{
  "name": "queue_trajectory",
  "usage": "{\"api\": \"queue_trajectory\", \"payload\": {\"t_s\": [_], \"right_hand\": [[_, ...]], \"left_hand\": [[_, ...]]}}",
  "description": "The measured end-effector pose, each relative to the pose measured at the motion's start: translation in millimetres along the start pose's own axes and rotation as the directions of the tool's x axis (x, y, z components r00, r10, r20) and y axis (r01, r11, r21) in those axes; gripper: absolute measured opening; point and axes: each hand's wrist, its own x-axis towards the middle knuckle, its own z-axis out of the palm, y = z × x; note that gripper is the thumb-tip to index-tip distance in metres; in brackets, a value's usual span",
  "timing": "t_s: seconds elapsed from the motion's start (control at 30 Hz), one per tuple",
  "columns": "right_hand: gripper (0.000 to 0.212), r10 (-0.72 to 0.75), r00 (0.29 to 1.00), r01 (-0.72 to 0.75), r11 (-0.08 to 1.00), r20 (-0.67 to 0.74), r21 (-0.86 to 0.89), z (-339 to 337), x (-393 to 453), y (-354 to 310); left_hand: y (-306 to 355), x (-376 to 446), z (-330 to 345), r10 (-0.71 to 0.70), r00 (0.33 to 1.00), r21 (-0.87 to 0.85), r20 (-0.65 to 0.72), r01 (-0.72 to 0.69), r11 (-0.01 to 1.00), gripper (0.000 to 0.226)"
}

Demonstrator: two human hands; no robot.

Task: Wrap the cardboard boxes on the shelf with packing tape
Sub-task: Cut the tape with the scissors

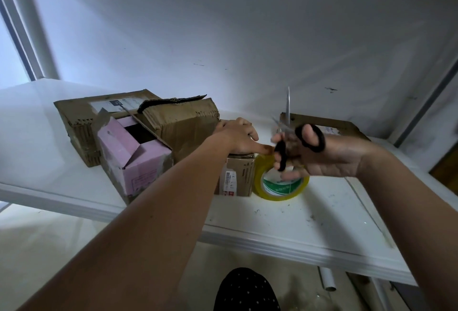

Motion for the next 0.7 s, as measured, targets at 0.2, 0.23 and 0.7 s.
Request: {"api": "queue_trajectory", "payload": {"t_s": [0.2,0.23,0.7], "right_hand": [[0.095,0.238,0.920,-0.202,0.969,0.311,-0.145,-8.5,-15.6,27.3],[0.095,0.278,0.914,-0.242,0.958,0.297,-0.152,-8.1,-16.3,32.3],[0.078,0.379,0.906,-0.319,0.903,0.186,-0.289,14.2,-6.4,35.8]], "left_hand": [[1.2,-1.6,-1.1,-0.003,1.000,-0.023,0.004,0.003,1.000,0.067],[1.4,-1.5,-1.1,-0.004,1.000,-0.024,0.004,0.004,1.000,0.068],[4.3,-5.1,-3.9,-0.002,1.000,0.004,0.008,0.001,1.000,0.070]]}}
